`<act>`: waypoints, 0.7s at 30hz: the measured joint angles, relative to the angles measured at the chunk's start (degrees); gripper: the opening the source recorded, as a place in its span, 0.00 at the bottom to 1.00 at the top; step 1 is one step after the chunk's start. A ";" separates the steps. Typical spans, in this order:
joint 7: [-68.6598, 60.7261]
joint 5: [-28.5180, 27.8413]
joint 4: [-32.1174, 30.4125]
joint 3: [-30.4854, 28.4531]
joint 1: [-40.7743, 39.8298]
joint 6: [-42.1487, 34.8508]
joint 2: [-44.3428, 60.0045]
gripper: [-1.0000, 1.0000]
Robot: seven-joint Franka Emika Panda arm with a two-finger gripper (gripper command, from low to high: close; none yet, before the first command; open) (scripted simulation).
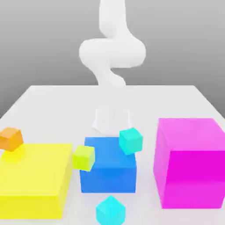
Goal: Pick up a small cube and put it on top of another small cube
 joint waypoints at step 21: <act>-34.72 1.68 -7.08 -4.66 4.12 17.22 44.00 0.50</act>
